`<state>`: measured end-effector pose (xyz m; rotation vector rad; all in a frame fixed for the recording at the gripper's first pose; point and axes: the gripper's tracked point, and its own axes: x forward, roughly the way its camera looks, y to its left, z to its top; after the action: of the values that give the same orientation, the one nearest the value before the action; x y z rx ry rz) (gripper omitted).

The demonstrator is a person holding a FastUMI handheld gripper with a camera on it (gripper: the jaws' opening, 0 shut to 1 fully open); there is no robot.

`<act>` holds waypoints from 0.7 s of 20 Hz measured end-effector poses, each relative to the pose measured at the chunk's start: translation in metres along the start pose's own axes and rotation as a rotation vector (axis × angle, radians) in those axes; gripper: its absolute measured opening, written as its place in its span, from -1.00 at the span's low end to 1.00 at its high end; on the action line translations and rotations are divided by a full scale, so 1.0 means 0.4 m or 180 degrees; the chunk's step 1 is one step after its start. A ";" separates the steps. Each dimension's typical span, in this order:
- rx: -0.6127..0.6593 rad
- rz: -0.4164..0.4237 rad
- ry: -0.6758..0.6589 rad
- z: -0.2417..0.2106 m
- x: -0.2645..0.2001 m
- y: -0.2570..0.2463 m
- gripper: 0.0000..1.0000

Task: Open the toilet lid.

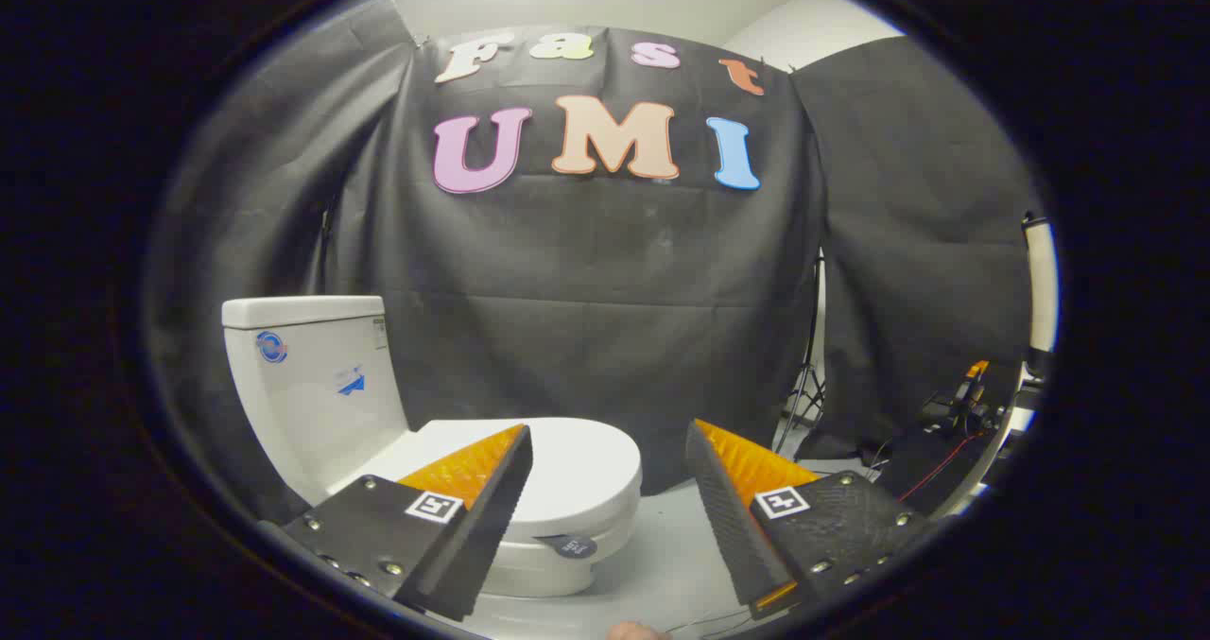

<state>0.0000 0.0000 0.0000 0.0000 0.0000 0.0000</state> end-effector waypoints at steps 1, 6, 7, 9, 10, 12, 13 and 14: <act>-0.0013 0.0004 0.0006 -0.002 0.001 0.003 0.93; -0.0087 0.0035 -0.0020 0.000 0.000 0.025 0.93; -0.0097 0.0054 -0.0019 -0.001 0.000 0.031 0.93; -0.0115 0.0080 -0.0005 -0.005 -0.001 0.039 0.93; -0.0125 0.0091 0.0006 -0.009 -0.002 0.044 0.93; -0.0140 0.0095 0.0020 -0.013 0.000 0.045 0.93; -0.0140 0.0096 0.0026 -0.013 0.002 0.045 0.93; -0.0136 0.0097 0.0041 -0.018 0.002 0.045 0.93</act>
<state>0.0007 0.0182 -0.0070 -0.0426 0.0129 0.0304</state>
